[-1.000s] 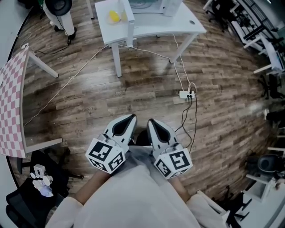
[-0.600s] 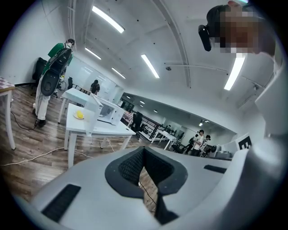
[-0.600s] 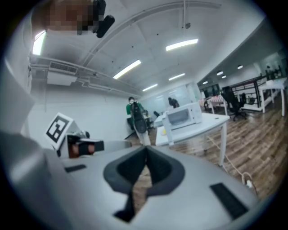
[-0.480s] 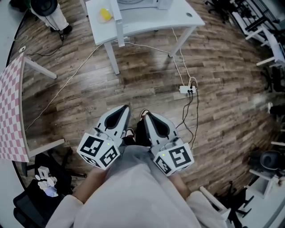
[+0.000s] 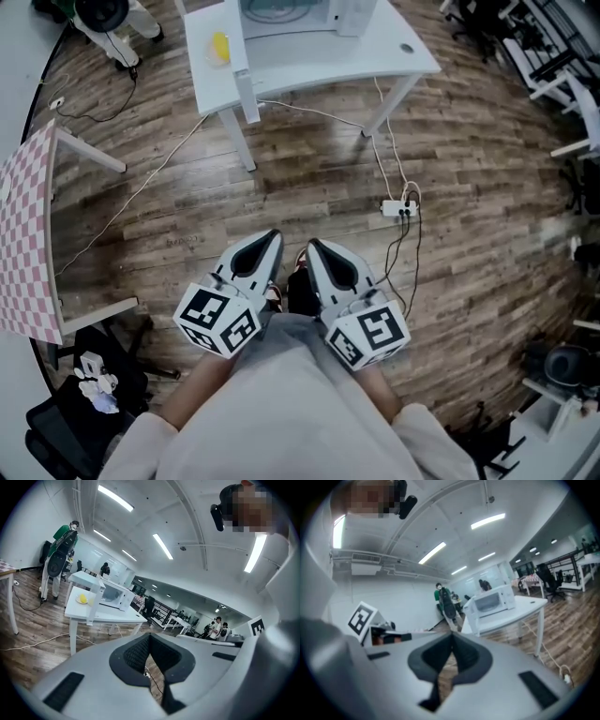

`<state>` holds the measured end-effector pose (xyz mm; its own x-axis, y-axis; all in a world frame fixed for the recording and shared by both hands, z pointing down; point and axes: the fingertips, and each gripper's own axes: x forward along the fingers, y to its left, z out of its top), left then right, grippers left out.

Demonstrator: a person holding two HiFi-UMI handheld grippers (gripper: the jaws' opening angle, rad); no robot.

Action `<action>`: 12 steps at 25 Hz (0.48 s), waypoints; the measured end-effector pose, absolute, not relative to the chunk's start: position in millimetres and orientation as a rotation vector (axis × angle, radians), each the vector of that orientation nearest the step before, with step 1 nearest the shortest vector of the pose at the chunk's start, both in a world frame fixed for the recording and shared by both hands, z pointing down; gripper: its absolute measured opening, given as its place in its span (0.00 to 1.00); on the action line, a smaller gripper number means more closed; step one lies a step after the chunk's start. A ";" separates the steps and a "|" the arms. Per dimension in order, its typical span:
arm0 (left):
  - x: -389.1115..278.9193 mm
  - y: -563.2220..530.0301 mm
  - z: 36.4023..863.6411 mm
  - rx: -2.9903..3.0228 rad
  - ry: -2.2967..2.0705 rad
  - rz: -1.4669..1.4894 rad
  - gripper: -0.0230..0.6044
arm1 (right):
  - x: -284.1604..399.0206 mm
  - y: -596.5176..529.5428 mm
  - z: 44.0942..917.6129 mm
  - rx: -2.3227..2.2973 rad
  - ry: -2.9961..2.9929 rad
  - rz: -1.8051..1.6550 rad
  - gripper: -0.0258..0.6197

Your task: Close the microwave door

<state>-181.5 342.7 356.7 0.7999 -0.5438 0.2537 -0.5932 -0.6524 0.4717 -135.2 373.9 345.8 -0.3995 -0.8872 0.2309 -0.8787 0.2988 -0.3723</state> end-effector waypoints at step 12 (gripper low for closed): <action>-137.7 303.0 357.5 2.443 -0.897 0.139 0.06 | -89.2 325.1 351.5 -1.615 2.542 -0.699 0.08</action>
